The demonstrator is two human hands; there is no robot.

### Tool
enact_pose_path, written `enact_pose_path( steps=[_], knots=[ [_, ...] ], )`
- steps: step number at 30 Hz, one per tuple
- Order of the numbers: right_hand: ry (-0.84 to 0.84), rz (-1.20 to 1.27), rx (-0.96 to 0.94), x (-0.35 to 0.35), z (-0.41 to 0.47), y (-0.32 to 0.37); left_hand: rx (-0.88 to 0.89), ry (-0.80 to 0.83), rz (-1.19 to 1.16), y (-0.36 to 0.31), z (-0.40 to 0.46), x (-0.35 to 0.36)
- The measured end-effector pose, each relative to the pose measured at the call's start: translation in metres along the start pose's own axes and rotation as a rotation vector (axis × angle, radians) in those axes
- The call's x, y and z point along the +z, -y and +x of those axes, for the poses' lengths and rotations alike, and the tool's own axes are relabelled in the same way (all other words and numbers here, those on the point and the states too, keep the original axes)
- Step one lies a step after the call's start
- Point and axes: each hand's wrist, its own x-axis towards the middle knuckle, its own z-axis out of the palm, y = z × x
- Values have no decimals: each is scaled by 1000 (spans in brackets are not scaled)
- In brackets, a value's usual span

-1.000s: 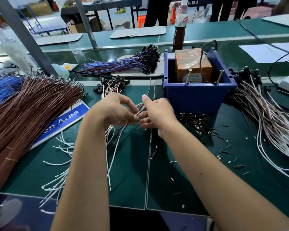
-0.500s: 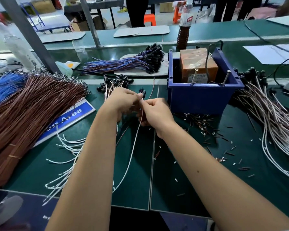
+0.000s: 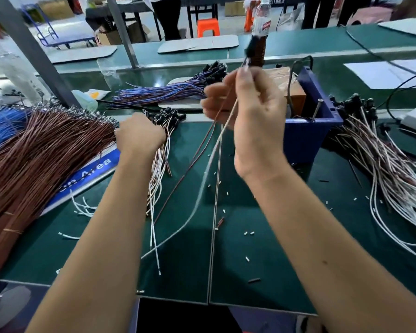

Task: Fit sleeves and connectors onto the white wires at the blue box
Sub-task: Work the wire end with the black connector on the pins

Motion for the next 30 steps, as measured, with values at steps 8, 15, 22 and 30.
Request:
enact_pose_path(
  steps=[8, 15, 22, 30],
  knots=[
    [126, -954, -390, -7, 38, 64, 421, 527, -1382, -56, -71, -44],
    [367, -1133, -363, -26, 32, 90, 366, 382, -1842, -98, -109, -52],
    [423, -980, -188, -78, 28, 73, 94, 540, -2308, -101, -103, -27],
    [498, -1089, -97, -120, 17, 42, 512, 650, -1700, -74, -105, 17]
  ],
)
